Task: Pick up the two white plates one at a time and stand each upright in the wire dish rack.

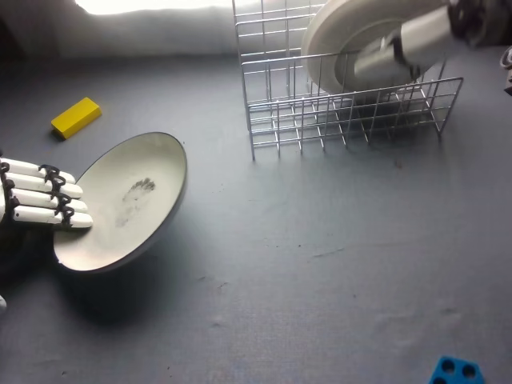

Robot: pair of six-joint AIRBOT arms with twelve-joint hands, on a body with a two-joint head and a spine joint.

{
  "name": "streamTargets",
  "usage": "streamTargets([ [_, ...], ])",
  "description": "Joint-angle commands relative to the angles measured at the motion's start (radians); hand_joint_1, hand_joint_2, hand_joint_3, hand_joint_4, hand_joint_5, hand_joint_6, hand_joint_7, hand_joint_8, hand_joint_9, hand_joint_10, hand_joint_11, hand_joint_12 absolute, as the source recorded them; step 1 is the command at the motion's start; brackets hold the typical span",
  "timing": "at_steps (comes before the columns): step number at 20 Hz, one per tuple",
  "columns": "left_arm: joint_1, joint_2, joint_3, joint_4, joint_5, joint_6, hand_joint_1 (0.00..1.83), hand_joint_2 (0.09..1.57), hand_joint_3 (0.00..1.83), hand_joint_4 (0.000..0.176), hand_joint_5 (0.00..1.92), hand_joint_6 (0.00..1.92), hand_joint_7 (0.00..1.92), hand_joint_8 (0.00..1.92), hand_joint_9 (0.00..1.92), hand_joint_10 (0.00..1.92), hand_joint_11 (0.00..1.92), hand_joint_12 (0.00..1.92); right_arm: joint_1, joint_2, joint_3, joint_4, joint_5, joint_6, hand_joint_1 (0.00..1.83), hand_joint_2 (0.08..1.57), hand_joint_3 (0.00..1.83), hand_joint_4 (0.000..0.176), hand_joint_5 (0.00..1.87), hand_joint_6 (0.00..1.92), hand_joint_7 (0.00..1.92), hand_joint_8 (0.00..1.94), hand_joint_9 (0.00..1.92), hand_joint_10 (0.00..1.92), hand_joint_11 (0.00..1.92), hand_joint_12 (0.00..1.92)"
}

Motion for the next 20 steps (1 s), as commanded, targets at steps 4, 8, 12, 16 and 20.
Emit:
streamTargets([
  [4, 0.019, -0.008, -0.007, -0.014, -0.023, 0.0, 0.0, 1.08, 0.0, 0.0, 0.0, 0.0, 0.0, 0.0, 0.0, 0.0, 0.0, 0.0, -0.05, -0.009, -0.118, -0.007, 0.17, -0.333, 1.19, 0.8, 0.0, 0.013, 0.0, 0.0, 0.0, 0.0, 0.0, 0.0, 0.0, 0.15],
  [8, 0.024, -0.008, -0.007, -0.014, -0.021, 0.002, 0.0, 1.07, 0.0, 0.0, 0.0, 0.0, 0.0, 0.0, 0.0, 0.0, 0.0, 0.0, -0.093, -0.079, -0.14, -0.007, 0.142, -0.417, 1.21, 0.85, 0.02, 0.0, 0.0, 0.0, 0.0, 0.0, 0.0, 0.0, 0.0, 0.18],
  [12, 0.027, -0.008, -0.008, -0.014, -0.021, 0.003, 0.0, 1.08, 0.0, 0.0, 0.01, 0.0, 0.0, 0.0, 0.0, 0.0, 0.0, 0.0, -0.124, -0.172, -0.109, -0.007, 0.122, -0.482, 1.26, 0.87, 0.01, 0.003, 0.0, 0.0, 0.0, 0.0, 0.0, 0.0, 0.0, 0.12],
  [16, 0.032, -0.009, -0.008, -0.014, -0.021, 0.003, 0.0, 1.09, 0.0, 0.0, 0.01, 0.0, 0.0, 0.0, 0.0, 0.0, 0.0, 0.0, -0.132, -0.265, -0.049, -0.007, 0.091, -0.488, 1.22, 0.87, 0.0, 0.0, 0.0, 0.0, 0.0, 0.0, 0.0, 0.0, 0.0, 0.21],
  [20, 0.033, -0.011, -0.006, -0.014, -0.021, 0.003, 0.0, 1.09, 0.0, 0.0, 0.0, 0.0, 0.0, 0.0, 0.0, 0.0, 0.0, 0.0, -0.137, -0.366, 0.032, -0.007, 0.079, -0.486, 1.16, 0.85, 0.0, 0.0, 0.0, 0.0, 0.0, 0.0, 0.0, 0.0, 0.0, 0.31],
])
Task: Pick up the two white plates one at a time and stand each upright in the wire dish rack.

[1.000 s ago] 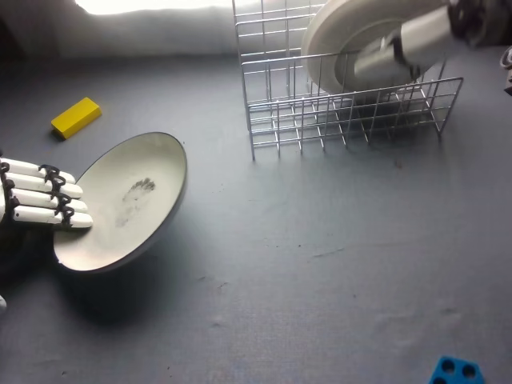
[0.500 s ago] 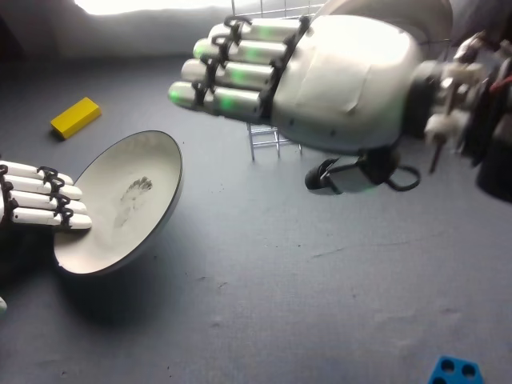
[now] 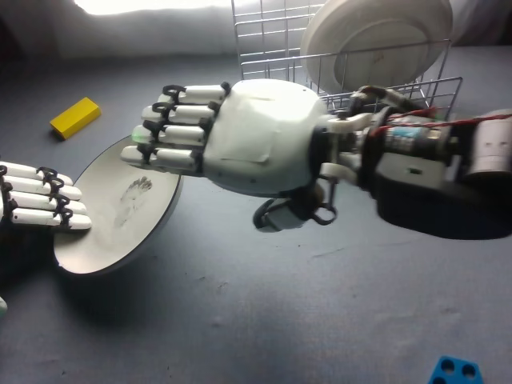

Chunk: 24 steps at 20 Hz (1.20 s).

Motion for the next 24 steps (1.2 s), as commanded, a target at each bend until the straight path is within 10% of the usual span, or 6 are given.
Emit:
streamTargets([
  [1, 0.006, -0.011, -0.004, 0.005, -0.028, 0.004, 0.0, 1.09, 0.0, 0.0, 0.0, 0.0, 0.0, 0.0, 0.0, 0.0, 0.0, 0.0, 0.006, -0.011, 0.009, -0.002, 0.115, -0.001, 1.15, 0.84, 0.0, 0.0, 0.0, 0.0, 0.0, 0.0, 0.0, 0.0, 0.0, 0.31],
  [16, 0.004, -0.02, 0.003, 0.005, -0.028, 0.003, 0.0, 1.08, 0.0, 0.0, 0.01, 0.0, 0.0, 0.0, 0.0, 0.0, 0.0, 0.0, -0.034, -0.287, 0.302, 0.018, 0.138, 0.052, 1.17, 0.85, 0.0, 0.0, 0.0, 0.0, 0.0, 0.0, 0.0, 0.0, 0.0, 0.45],
  [24, 0.0, -0.023, 0.005, 0.005, -0.028, 0.003, 0.0, 1.08, 0.0, 0.0, 0.01, 0.0, 0.0, 0.0, 0.0, 0.0, 0.0, 0.0, -0.015, -0.315, 0.325, 0.018, 0.146, 0.061, 1.25, 0.93, 0.02, 0.0, 0.06, 0.01, 0.05, 0.01, 0.09, 0.02, 0.0, 0.65],
])
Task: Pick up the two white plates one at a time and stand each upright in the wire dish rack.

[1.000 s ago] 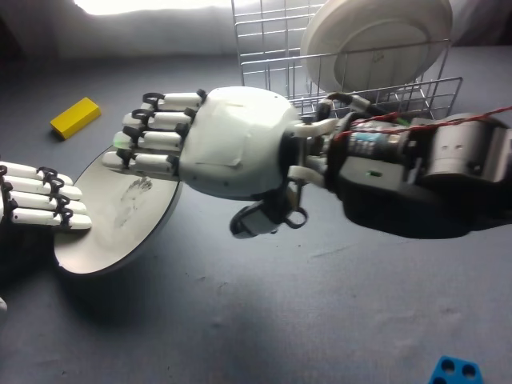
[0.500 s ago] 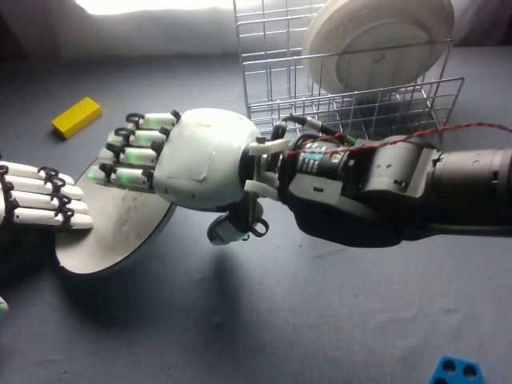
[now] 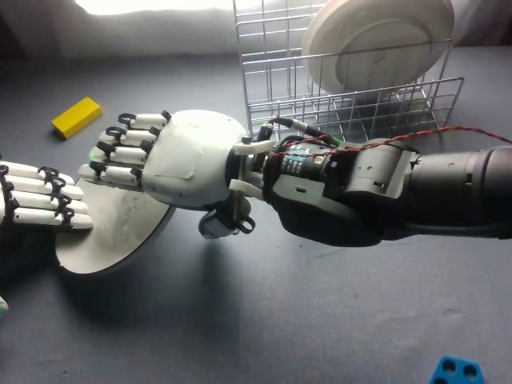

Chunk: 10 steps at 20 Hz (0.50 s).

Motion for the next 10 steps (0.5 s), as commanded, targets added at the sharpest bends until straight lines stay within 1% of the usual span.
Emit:
streamTargets([
  [1, 0.001, -0.017, 0.0, 0.006, -0.025, 0.003, 0.0, 1.08, 0.0, 0.0, 0.0, 0.0, 0.0, 0.0, 0.0, 0.0, 0.0, 0.0, 0.022, -0.001, 0.004, -0.001, 0.127, 0.003, 1.24, 0.97, 0.01, 0.0, 0.14, 0.01, 0.12, 0.01, 0.16, 0.02, 0.0, 0.79],
  [2, 0.001, -0.017, 0.0, 0.006, -0.025, 0.003, 0.0, 1.08, 0.0, 0.0, 0.0, 0.0, 0.0, 0.0, 0.0, 0.0, 0.0, 0.0, 0.027, -0.004, 0.009, -0.001, 0.127, 0.004, 1.24, 0.97, 0.01, 0.0, 0.14, 0.01, 0.12, 0.01, 0.16, 0.02, 0.0, 0.79],
  [3, 0.001, -0.018, 0.0, 0.006, -0.025, 0.003, 0.0, 1.08, 0.0, 0.0, 0.0, 0.0, 0.0, 0.0, 0.0, 0.0, 0.0, 0.0, 0.03, -0.005, 0.012, -0.001, 0.127, 0.006, 1.28, 0.98, 0.01, 0.0, 0.3, 0.02, 0.29, 0.02, 0.32, 0.04, 0.0, 1.01],
  [4, 0.001, -0.018, 0.0, 0.006, -0.025, 0.003, 0.0, 1.07, 0.0, 0.0, 0.0, 0.0, 0.0, 0.0, 0.0, 0.0, 0.0, 0.0, 0.034, -0.006, 0.016, -0.001, 0.127, 0.008, 1.31, 1.04, 0.01, 0.0, 0.58, 0.04, 0.58, 0.03, 0.57, 0.06, 0.15, 1.11],
  [5, 0.001, -0.018, 0.0, 0.006, -0.025, 0.003, 0.0, 1.07, 0.0, 0.0, 0.0, 0.0, 0.0, 0.0, 0.0, 0.0, 0.0, 0.0, 0.035, -0.006, 0.017, -0.001, 0.126, 0.008, 1.31, 1.04, 0.01, 0.0, 0.58, 0.04, 0.58, 0.03, 0.57, 0.06, 0.15, 1.11],
  [6, 0.001, -0.018, 0.0, 0.006, -0.025, 0.003, 0.0, 1.08, 0.0, 0.0, 0.0, 0.0, 0.0, 0.0, 0.0, 0.0, 0.0, 0.0, 0.035, -0.006, 0.017, -0.001, 0.126, 0.008, 1.3, 1.06, 0.0, 0.0, 0.74, 0.04, 0.76, 0.03, 0.74, 0.07, 0.33, 1.04],
  [7, 0.001, -0.018, 0.0, 0.006, -0.025, 0.003, 0.0, 1.1, 0.01, 0.0, 0.01, 0.0, 0.0, 0.0, 0.0, 0.0, 0.0, 0.0, 0.033, -0.005, 0.017, -0.001, 0.126, 0.01, 1.25, 1.08, 0.0, 0.0, 0.93, 0.85, 1.07, 0.58, 0.99, 0.06, 0.67, 0.88],
  [8, 0.001, -0.017, 0.0, 0.006, -0.025, 0.003, 0.0, 1.1, 0.01, 0.0, 0.01, 0.0, 0.0, 0.0, 0.0, 0.0, 0.0, 0.0, 0.031, -0.005, 0.017, -0.001, 0.126, 0.012, 1.25, 1.08, 0.0, 0.0, 0.93, 0.85, 1.07, 0.58, 0.99, 0.06, 0.67, 0.88],
  [9, 0.001, -0.017, 0.0, 0.006, -0.025, 0.003, 0.0, 1.09, 0.0, 0.0, 0.0, 0.0, 0.0, 0.0, 0.0, 0.0, 0.0, 0.0, 0.03, -0.005, 0.017, -0.001, 0.126, 0.021, 1.36, 1.09, 0.0, 0.0, 0.94, 0.98, 1.07, 0.7, 1.0, 0.85, 0.82, 0.82],
  [10, 0.001, -0.017, 0.0, 0.006, -0.025, 0.003, 0.0, 1.09, 0.0, 0.0, 0.01, 0.0, 0.0, 0.0, 0.0, 0.0, 0.0, 0.0, 0.029, -0.005, 0.017, -0.001, 0.126, 0.032, 1.39, 1.06, 0.0, 0.0, 0.96, 0.98, 1.13, 0.63, 1.12, 0.86, 1.0, 0.73],
])
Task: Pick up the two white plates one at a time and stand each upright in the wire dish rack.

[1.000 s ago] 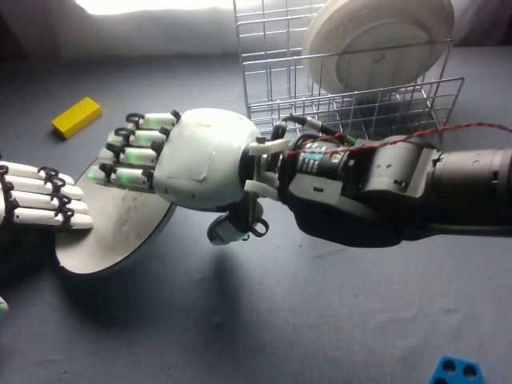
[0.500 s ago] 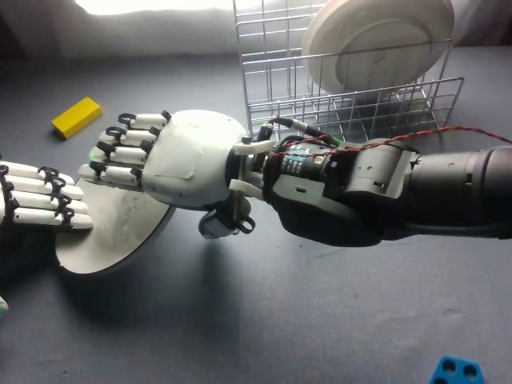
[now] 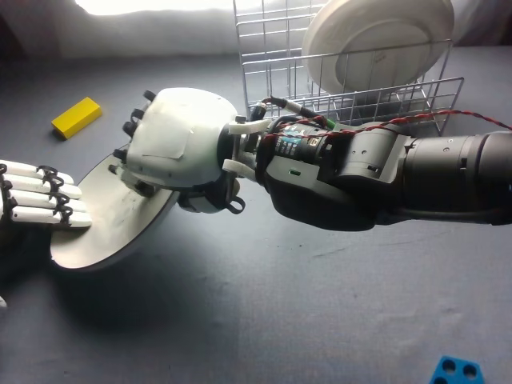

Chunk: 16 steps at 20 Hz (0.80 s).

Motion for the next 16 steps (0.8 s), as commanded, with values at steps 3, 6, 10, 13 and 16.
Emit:
streamTargets([
  [3, 0.003, -0.017, -0.005, 0.008, -0.024, 0.004, 0.0, 1.09, 0.0, 0.0, 0.0, 0.0, 0.0, 0.0, 0.0, 0.0, 0.0, 0.0, 0.005, 0.0, -0.008, 0.059, 0.08, 0.02, 1.39, 1.06, 0.0, 0.0, 0.9, 1.02, 1.12, 0.66, 1.2, 0.76, 1.08, 0.61],
  [6, 0.003, -0.016, -0.005, 0.006, -0.024, 0.002, 0.0, 1.08, 0.0, 0.0, 0.01, 0.0, 0.0, 0.0, 0.0, 0.0, 0.0, 0.0, 0.0, 0.001, -0.02, 0.065, 0.08, 0.019, 1.4, 1.04, 0.0, 0.0, 0.96, 0.92, 1.16, 0.62, 1.18, 0.78, 1.08, 0.57],
  [10, -0.041, -0.005, 0.0, -0.012, -0.026, -0.011, 0.0, 1.08, 0.0, 0.0, 0.0, 0.0, 0.0, 0.0, 0.0, 0.0, 0.0, 0.0, 0.004, 0.017, -0.027, 0.066, 0.08, 0.025, 1.4, 1.02, 0.0, 0.0, 1.05, 0.8, 1.18, 0.56, 1.21, 0.74, 1.1, 0.56],
  [13, -0.092, 0.005, 0.013, -0.033, -0.028, -0.027, 0.0, 1.09, 0.0, 0.0, 0.01, 0.0, 0.0, 0.0, 0.0, 0.0, 0.0, 0.0, 0.008, 0.044, -0.046, 0.066, 0.08, 0.034, 1.4, 1.02, 0.0, 0.0, 1.08, 0.78, 1.19, 0.53, 1.2, 0.74, 1.09, 0.56],
  [16, -0.139, 0.015, 0.018, -0.04, -0.029, -0.043, 0.0, 1.08, 0.0, 0.0, 0.01, 0.0, 0.0, 0.0, 0.0, 0.0, 0.0, 0.0, 0.019, 0.073, -0.071, 0.066, 0.075, 0.054, 1.4, 1.02, 0.0, 0.0, 1.07, 0.79, 1.19, 0.53, 1.2, 0.74, 1.09, 0.56],
])
